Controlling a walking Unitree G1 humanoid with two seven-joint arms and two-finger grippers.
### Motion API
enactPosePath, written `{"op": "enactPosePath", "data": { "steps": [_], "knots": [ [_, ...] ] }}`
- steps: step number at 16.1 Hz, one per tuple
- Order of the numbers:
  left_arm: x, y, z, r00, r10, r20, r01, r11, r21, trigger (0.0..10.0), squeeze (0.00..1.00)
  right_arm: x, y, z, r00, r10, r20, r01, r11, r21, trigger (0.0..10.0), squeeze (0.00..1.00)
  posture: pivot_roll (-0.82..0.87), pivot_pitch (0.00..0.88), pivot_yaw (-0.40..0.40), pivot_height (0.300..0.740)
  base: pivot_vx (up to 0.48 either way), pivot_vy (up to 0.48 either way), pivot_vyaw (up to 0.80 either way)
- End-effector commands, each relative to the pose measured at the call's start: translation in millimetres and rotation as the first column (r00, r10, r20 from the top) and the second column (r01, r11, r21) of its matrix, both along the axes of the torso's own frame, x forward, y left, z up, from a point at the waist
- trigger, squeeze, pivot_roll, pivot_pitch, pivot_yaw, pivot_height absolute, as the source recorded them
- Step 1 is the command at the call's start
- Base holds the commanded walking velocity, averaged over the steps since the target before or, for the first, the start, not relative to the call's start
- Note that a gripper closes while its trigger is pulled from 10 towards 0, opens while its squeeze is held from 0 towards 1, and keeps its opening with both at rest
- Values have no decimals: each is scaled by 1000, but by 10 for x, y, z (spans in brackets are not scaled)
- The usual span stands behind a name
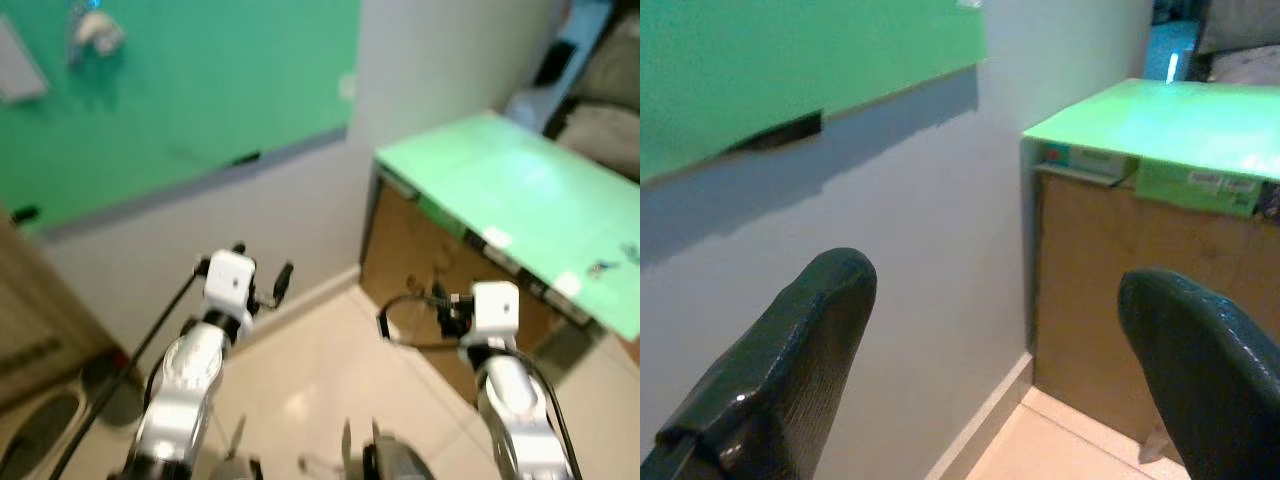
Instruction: Hang keys on a hook
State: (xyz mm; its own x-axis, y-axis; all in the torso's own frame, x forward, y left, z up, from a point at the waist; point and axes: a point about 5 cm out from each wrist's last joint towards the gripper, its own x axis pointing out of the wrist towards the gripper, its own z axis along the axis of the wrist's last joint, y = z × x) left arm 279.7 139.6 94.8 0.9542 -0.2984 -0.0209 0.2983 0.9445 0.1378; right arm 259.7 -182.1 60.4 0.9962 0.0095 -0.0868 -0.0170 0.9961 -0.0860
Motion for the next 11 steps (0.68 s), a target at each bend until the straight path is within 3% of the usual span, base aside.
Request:
{"op": "enactPosePath", "data": {
  "steps": [1, 4, 11],
  "knots": [
    [14, 1, 11, 1000, -6, 4, 6, 1000, 6, 10000, 0, 28, 6, 41, 1000, 8, 21, -9, 1000, 7, 10000, 0, -6, 0, -3, 715, 0, 0, 0],
    [25, -12, 16, 1000, -8, 8, 8, 1000, 7, 10000, 0, 37, 18, 41, 1000, 17, 24, -17, 1000, 6, 10000, 0, -9, 0, -6, 740, 0, 0, 0],
    [48, -27, 16, 1000, -13, 15, 13, 1000, 18, 10000, 0, 57, -10, 17, 999, 29, 16, -29, 1000, -2, 10000, 0, -11, 0, -14, 740, 0, 0, 0]
  ]
}}
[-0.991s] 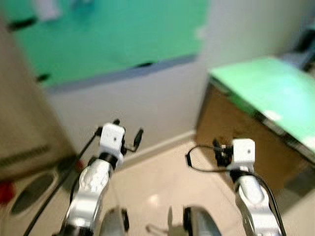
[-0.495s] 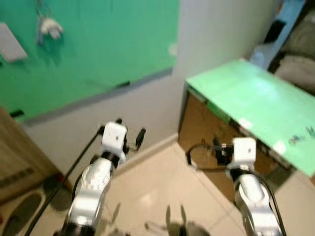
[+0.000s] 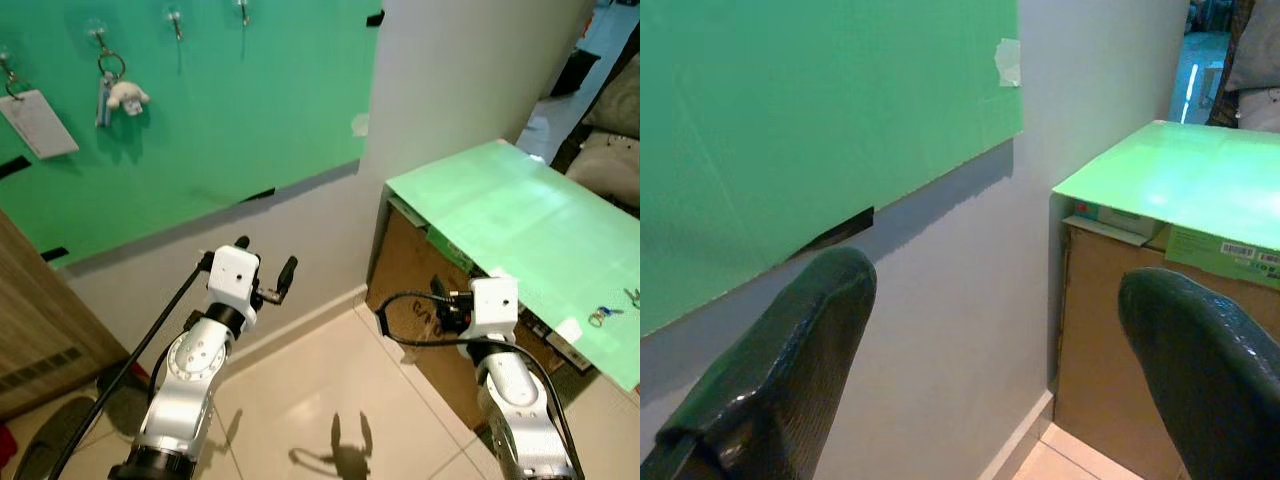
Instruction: Hang keys on a hook
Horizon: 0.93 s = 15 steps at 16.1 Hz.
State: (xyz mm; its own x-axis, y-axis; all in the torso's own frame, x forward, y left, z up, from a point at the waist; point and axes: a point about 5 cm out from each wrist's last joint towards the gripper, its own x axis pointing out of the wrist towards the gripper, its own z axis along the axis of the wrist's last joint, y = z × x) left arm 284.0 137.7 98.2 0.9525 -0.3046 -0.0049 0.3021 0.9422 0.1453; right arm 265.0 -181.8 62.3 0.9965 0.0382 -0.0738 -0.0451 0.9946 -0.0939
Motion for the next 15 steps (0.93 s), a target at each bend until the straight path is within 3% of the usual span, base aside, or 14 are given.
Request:
{"op": "enactPosePath", "data": {
  "steps": [1, 4, 14, 15],
  "knots": [
    [8, -11, -18, 1000, -8, -2, 8, 1000, 17, 10000, 0, 10, -4, 12, 1000, 7, 18, -7, 1000, -3, 10000, 0, -11, 0, -15, 740, 0, 0, 0],
    [33, -32, -7, 1000, -12, 5, 12, 1000, 20, 10000, 0, 60, 49, 20, 1000, 16, 19, -16, 1000, -7, 10000, 0, -13, 0, -16, 740, 0, 0, 0],
    [55, -68, -47, 1000, -20, -13, 20, 1000, 18, 10000, 0, 36, -40, -82, 999, -27, -28, 28, 999, 21, 10000, 0, -28, 0, -12, 740, 0, 0, -800],
    [59, -49, -58, 1000, -10, -26, 9, 1000, -10, 10000, 0, 22, -43, -97, 999, -32, -33, 33, 999, 26, 10000, 0, -28, 0, -12, 740, 0, 0, -800]
  ]
}}
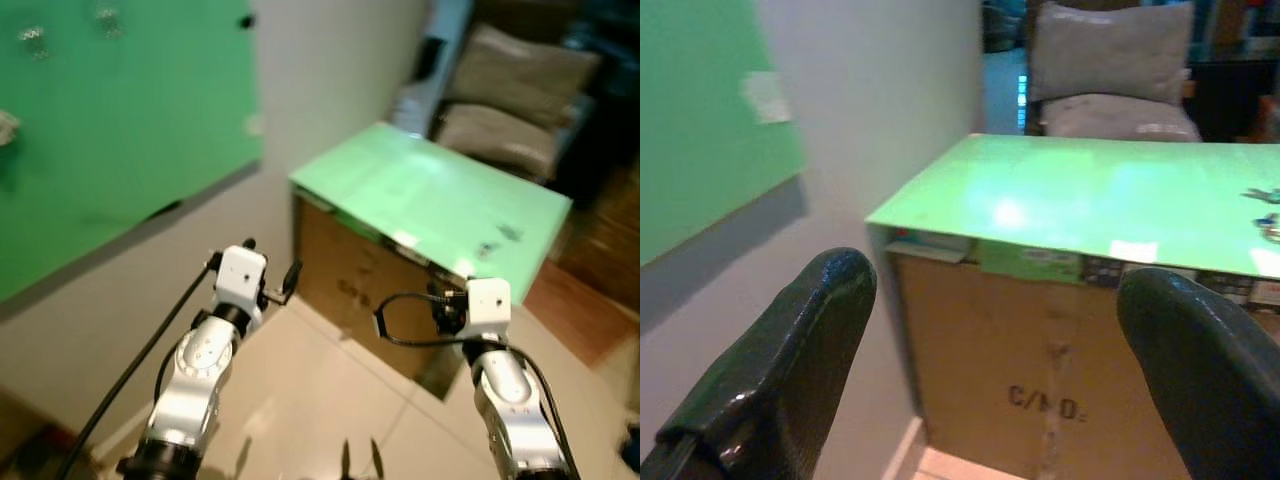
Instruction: Hang keys on a hook
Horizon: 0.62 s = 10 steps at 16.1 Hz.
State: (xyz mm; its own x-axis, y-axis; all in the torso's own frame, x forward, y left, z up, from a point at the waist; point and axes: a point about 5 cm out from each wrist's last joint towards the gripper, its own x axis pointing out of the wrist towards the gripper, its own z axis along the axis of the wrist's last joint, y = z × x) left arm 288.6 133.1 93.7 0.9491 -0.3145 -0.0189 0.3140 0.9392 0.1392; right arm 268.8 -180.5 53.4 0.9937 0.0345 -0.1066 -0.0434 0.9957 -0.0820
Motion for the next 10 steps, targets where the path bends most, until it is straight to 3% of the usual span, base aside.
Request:
{"op": "enactPosePath", "data": {
  "steps": [1, 10],
  "knots": [
    [13, 3, -15, 1000, 2, -17, -3, 1000, -20, 10000, 0, -20, -57, -11, 1000, -28, -2, 28, 999, 17, 10000, 0, -29, 0, -11, 740, 0, 0, -800],
    [-4, -12, -12, 1000, -20, -3, 20, 1000, -5, 10000, 0, -90, -97, -48, 999, -45, -17, 46, 999, 19, 10000, 0, -38, 0, -8, 740, 0, 0, -800]
  ]
}}
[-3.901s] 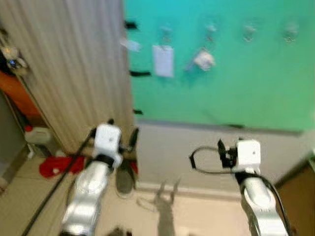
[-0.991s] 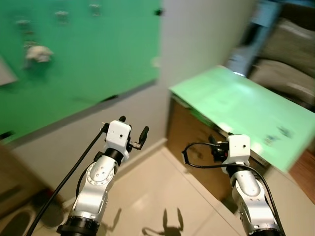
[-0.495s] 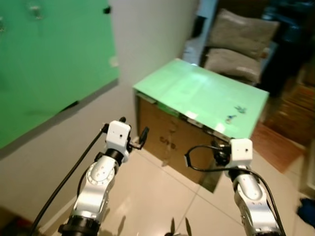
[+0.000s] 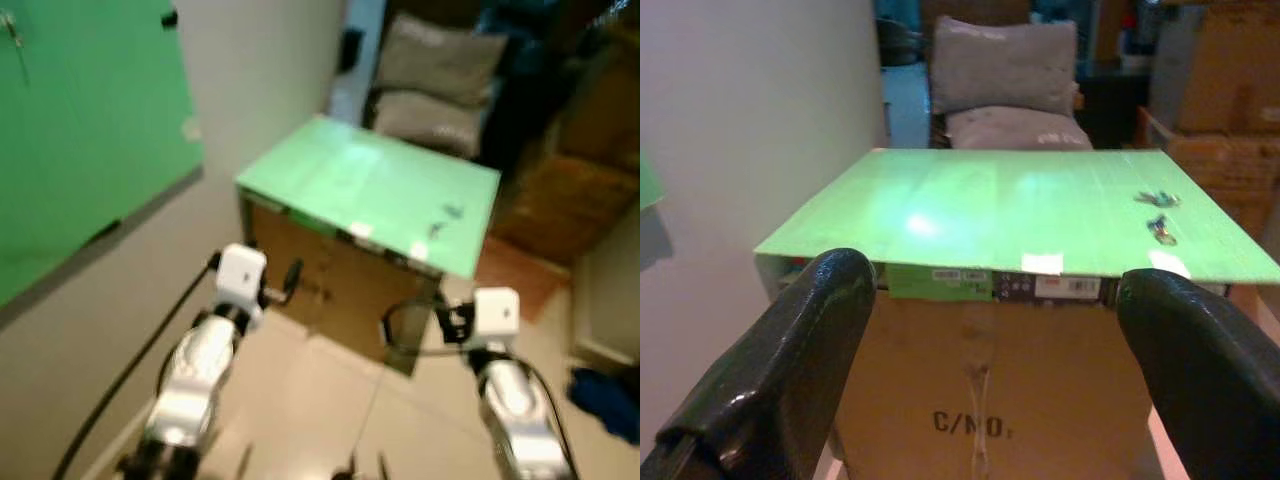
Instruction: Hang keys on a hook
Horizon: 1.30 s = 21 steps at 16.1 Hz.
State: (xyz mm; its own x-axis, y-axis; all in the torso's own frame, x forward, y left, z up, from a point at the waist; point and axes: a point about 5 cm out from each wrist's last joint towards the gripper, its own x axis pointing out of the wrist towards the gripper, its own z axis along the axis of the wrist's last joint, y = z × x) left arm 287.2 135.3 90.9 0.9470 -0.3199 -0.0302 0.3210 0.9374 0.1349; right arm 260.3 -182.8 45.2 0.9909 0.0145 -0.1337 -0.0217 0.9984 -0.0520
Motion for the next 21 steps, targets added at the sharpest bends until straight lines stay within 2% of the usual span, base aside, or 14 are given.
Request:
{"op": "enactPosePath", "data": {
  "steps": [1, 4, 6, 9, 12, 15, 17, 19, 21],
  "knots": [
    [10, -42, 42, 999, -20, 28, 21, 1000, -22, 10000, 0, -6, -80, 37, 1000, -22, 13, 22, 1000, -10, 10000, 0, -40, 0, -8, 740, 0, 0, -800],
    [20, -61, 105, 997, -47, 56, 48, 999, -17, 10000, 0, -2, -84, 54, 1000, -19, 18, 19, 1000, -13, 10000, 0, -41, 0, -10, 740, 0, -320, -800],
    [48, -40, 97, 999, -13, 42, 15, 999, -36, 10000, 0, 1, -81, 60, 999, -33, 27, 33, 999, 4, 10000, 0, -40, 0, -10, 740, 0, 0, -800],
    [74, -20, 52, 1000, 11, 9, -11, 1000, -10, 10000, 0, 33, -47, 95, 999, -18, 42, 19, 1000, -25, 10000, 0, -40, 0, -4, 740, 0, 0, 0],
    [80, -76, 50, 1000, 4, 10, -4, 1000, -9, 10000, 0, 35, -79, 95, 998, -52, 39, 53, 998, -21, 10000, 0, -46, 0, 6, 740, 0, 0, -560],
    [93, -83, 107, 1000, -8, 28, 8, 1000, -19, 10000, 0, 44, -27, 100, 998, -56, 42, 57, 998, -22, 10000, 0, -43, 0, 7, 740, 0, 0, 0],
    [98, -73, 117, 999, -24, 44, 23, 1000, 18, 10000, 0, 51, 19, 94, 999, -30, 43, 31, 999, -32, 10000, 0, -31, 0, 4, 740, 0, 0, 0],
    [81, -87, 194, 995, -65, 77, 68, 997, -37, 10000, 0, 64, 48, 93, 999, -1, 45, 3, 999, -43, 10000, 0, -29, 0, 1, 740, 405, 0, 0],
    [87, -145, 208, 994, -78, 82, 81, 996, -43, 10000, 0, 77, 31, 108, 999, -15, 48, 17, 999, -43, 10000, 0, -41, 0, 7, 740, 480, 0, 0]
  ]
}}
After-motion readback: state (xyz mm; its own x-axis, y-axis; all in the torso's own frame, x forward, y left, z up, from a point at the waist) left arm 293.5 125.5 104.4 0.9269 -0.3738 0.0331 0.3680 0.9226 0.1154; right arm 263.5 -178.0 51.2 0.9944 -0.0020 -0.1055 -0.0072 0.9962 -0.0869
